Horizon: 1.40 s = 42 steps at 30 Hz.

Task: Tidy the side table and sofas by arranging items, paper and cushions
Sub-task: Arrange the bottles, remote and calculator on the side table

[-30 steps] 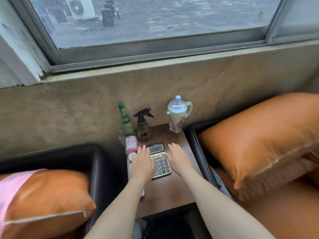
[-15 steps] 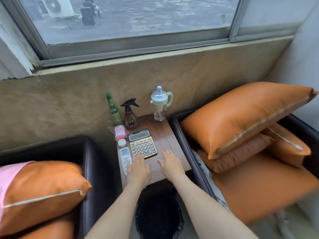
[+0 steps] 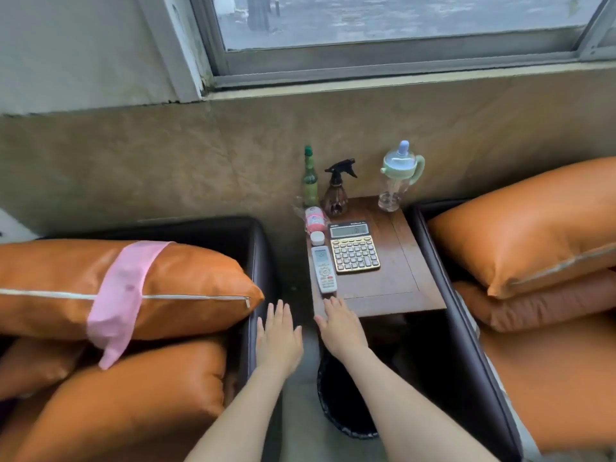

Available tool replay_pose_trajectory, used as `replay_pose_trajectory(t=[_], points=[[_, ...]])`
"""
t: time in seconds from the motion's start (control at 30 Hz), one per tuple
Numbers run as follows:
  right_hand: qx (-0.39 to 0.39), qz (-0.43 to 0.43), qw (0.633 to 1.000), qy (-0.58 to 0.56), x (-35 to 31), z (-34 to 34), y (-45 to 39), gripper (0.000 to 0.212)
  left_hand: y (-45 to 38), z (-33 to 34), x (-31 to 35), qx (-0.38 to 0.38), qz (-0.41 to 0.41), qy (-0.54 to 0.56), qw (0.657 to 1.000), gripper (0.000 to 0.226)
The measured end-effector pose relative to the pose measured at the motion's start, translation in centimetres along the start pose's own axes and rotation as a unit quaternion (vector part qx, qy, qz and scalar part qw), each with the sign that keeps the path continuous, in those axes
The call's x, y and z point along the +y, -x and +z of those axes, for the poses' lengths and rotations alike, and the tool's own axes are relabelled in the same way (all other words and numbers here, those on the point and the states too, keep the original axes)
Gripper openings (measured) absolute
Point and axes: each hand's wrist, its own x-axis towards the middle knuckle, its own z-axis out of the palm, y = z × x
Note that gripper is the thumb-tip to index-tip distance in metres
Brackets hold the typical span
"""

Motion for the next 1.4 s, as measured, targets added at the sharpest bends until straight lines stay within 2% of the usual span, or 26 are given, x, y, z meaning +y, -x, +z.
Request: replay_pose_trajectory(t=[0.2,0.33,0.5,0.63,0.73,0.8,1.03,1.1,1.23,1.4], points=[[-0.083,-0.065,0.992,0.067,-2.8,4.2,0.7,0.053,4.7,3.1,-7.1,-0.045,-0.065,-0.035,0.996,0.058],[-0.105,-0.043,0.99,0.089,-4.1,7.6,1.9,0.052,7.1,4.3,-11.0,-0.072,-0.073,-0.037,0.994,0.059],[-0.124,-0.061,0.987,0.083,-8.2,12.9,3.0,0.052,7.0,5.0,-16.8,-0.093,-0.079,-0.054,0.991,0.06],[-0.082,-0.029,0.995,0.055,-10.5,17.9,2.8,0.051,5.0,6.7,-21.4,-0.101,-0.014,-0.083,0.991,0.061],[-0.034,-0.051,0.998,0.024,-12.6,22.1,3.1,0.05,3.4,9.0,-24.5,-0.108,0.05,-0.114,0.986,0.062],[-0.047,-0.064,0.997,0.022,-13.9,25.0,3.6,0.051,2.8,10.6,-25.7,-0.114,0.089,-0.121,0.982,0.063],[-0.112,0.016,0.993,0.017,-14.4,31.1,3.6,0.063,1.0,14.6,-29.4,-0.122,0.215,-0.167,0.955,0.067],[-0.098,0.074,0.992,-0.009,-14.6,32.8,3.0,0.068,0.4,15.0,-30.0,-0.105,0.233,-0.176,0.951,0.066],[-0.067,0.143,0.987,-0.017,-15.2,35.6,1.7,0.066,0.0,15.3,-30.2,-0.068,0.24,-0.153,0.956,0.046],[-0.047,0.11,0.989,-0.092,-15.0,36.0,-0.6,0.056,0.1,14.9,-33.7,-0.025,0.263,-0.183,0.947,0.042]])
